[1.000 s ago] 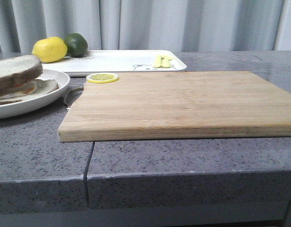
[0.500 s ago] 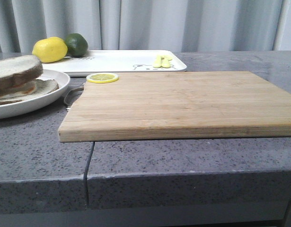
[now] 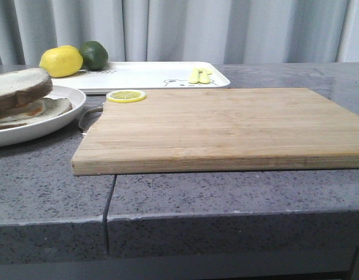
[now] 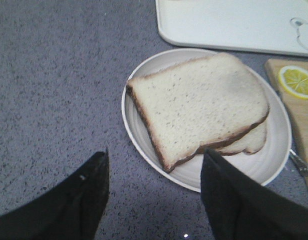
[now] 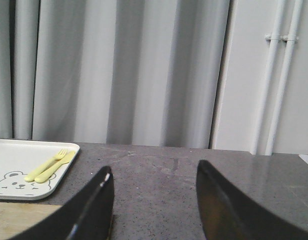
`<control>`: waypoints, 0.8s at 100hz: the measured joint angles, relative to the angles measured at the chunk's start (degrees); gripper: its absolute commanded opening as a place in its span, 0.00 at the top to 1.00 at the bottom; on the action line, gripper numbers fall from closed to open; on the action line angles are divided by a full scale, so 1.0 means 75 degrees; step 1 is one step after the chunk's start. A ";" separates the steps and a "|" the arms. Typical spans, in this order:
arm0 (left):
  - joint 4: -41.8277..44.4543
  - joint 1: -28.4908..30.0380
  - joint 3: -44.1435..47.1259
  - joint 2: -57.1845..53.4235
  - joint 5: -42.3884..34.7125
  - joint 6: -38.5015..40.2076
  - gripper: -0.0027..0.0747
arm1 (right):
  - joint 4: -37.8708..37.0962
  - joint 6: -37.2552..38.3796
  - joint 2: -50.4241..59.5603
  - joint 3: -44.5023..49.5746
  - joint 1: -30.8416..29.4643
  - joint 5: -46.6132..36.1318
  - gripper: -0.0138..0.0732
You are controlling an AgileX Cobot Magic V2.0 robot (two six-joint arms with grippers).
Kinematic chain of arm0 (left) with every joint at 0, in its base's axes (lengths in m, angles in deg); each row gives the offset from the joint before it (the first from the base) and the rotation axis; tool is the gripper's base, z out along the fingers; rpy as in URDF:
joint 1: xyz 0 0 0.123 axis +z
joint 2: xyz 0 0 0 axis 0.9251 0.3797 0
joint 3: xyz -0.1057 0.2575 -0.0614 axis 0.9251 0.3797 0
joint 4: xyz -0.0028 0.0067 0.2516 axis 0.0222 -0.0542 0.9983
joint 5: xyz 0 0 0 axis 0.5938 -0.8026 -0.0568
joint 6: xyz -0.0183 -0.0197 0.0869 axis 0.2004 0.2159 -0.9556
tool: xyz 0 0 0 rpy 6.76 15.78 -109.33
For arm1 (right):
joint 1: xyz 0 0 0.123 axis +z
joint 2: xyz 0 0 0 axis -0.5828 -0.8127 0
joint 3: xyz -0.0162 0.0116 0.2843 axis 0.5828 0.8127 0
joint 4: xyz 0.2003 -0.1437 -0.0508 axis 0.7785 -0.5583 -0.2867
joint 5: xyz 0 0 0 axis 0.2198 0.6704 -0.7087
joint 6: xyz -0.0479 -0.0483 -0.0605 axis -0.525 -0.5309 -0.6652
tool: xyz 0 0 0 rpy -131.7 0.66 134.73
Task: Place bread and move sandwich to tray
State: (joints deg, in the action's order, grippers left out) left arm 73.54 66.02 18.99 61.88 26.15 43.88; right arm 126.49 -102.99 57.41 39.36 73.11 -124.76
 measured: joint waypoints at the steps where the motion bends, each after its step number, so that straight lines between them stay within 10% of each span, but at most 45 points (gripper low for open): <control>1: 0.0038 0.0000 -0.0003 0.0099 0.0023 0.0034 0.46 | 0.0000 0.0000 0.0000 0.0000 0.0000 0.0000 0.39; 80: 0.0935 0.0000 -0.0712 0.2409 0.0077 0.1456 0.46 | 0.0000 -0.0016 0.0097 0.0000 0.0000 -0.0018 0.39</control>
State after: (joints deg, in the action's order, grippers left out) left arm 80.55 66.02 13.65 79.95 26.73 54.80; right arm 126.49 -103.10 58.14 39.36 73.11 -124.89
